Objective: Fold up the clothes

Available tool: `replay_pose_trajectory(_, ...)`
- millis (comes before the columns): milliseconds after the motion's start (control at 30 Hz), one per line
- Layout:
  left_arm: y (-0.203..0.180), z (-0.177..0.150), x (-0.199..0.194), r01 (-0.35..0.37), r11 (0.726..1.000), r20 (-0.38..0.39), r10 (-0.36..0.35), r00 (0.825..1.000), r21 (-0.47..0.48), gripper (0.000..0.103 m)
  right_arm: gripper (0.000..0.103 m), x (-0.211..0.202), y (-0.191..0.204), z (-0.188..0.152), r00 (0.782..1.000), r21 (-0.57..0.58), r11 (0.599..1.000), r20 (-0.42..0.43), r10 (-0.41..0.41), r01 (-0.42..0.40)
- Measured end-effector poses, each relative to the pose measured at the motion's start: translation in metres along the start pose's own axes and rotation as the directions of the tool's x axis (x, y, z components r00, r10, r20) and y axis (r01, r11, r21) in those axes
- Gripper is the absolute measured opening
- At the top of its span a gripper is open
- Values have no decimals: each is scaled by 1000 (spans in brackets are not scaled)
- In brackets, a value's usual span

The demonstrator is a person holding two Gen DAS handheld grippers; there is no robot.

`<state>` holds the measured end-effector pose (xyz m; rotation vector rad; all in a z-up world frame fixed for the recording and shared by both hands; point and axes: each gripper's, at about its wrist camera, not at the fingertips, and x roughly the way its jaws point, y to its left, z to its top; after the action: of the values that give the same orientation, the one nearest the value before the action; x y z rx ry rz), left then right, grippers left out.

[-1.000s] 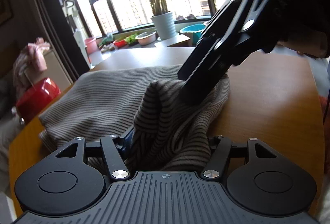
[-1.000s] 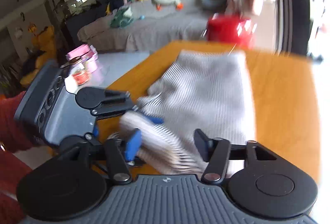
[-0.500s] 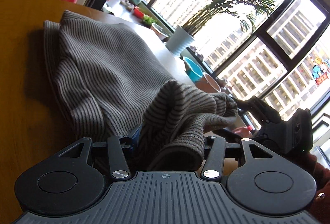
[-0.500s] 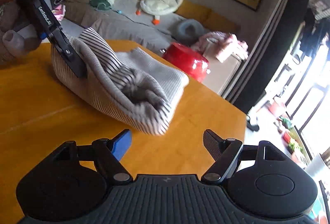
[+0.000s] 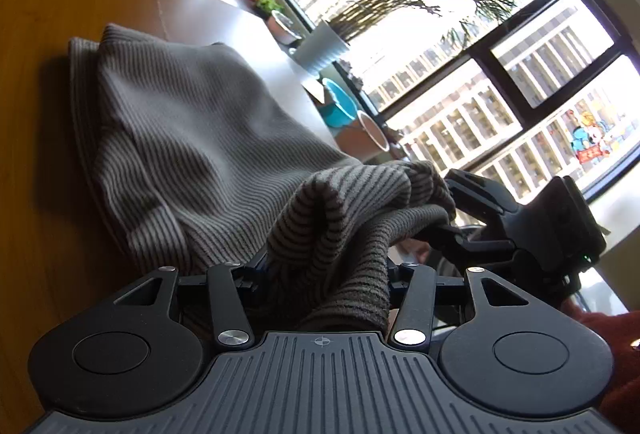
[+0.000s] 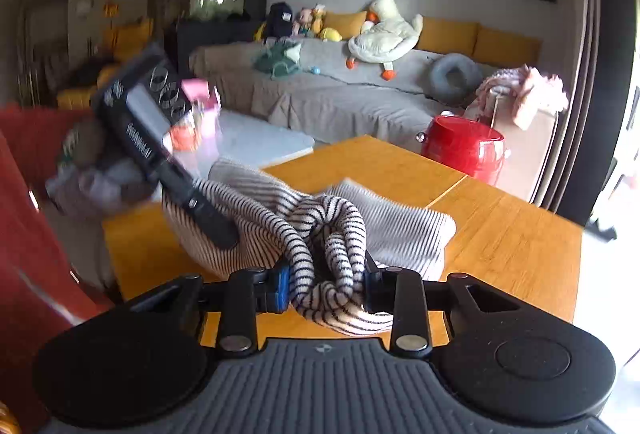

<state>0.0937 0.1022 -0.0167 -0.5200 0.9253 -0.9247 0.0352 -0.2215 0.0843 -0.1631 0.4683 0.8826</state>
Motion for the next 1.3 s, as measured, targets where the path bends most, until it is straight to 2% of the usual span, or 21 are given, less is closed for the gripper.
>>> replay_pose_trajectory(67,-11,13,-7,16,999,19,-17,1000,46,54,31,-3,-23,17,998,95,994,41,52,-56)
replay_pose_trajectory(167,-16,40,-13,-10,994,72,2,997,107,60,31,36,-74,33,994,215,973,85,71,-88)
replay_pose_trajectory(267,16,71,-6,-84,995,116,79,990,45,62,29,105,-122,30,999,352,936,31,24,-33)
replay_pose_trajectory(367,62,87,3,-137,986,125,148,981,-93,66,28,160,-148,16,997,394,918,-74,-23,50)
replay_pose_trajectory(433,81,85,1,-137,980,136,156,978,-142,69,28,176,-159,8,996,427,903,-93,-16,54)
replay_pose_trajectory(500,78,80,-8,-176,979,170,192,967,-104,78,28,179,-165,6,996,452,891,-86,3,37)
replay_pose_trajectory(567,60,75,-22,-261,965,233,258,937,-19,82,28,181,-162,7,996,434,900,-91,4,36)
replay_pose_trajectory(633,41,71,-35,-342,938,305,309,901,60,83,28,182,-155,10,994,393,919,-105,-3,45)
replay_pose_trajectory(667,28,70,-39,-366,926,344,315,885,96,83,28,182,-151,10,994,373,927,-113,-7,48)
replay_pose_trajectory(700,16,71,-42,-372,919,376,303,876,127,83,28,183,-147,12,992,344,937,-122,-12,53)
replay_pose_trajectory(733,5,72,-39,-360,920,396,276,876,156,83,28,185,-144,15,991,310,949,-131,-19,59)
replay_pose_trajectory(833,-16,74,-11,-310,916,371,203,906,256,83,28,187,-131,31,989,177,982,-142,-45,70)
replay_pose_trajectory(900,-10,73,12,-331,904,336,234,912,269,77,27,185,-119,49,991,79,995,-121,-51,61)
replay_pose_trajectory(1000,5,70,36,-372,891,298,293,909,259,78,25,194,-110,68,993,0,1000,-117,-29,29)
replay_pose_trajectory(1100,31,53,23,-360,914,303,295,906,187,79,24,219,-107,71,987,-37,999,-163,-12,6)
replay_pose_trajectory(1167,42,46,16,-372,913,308,309,900,170,79,26,239,-113,67,979,-5,1000,-203,0,-1)
replay_pose_trajectory(1300,47,44,13,-410,895,333,338,880,176,77,36,264,-128,59,974,92,996,-227,1,21)
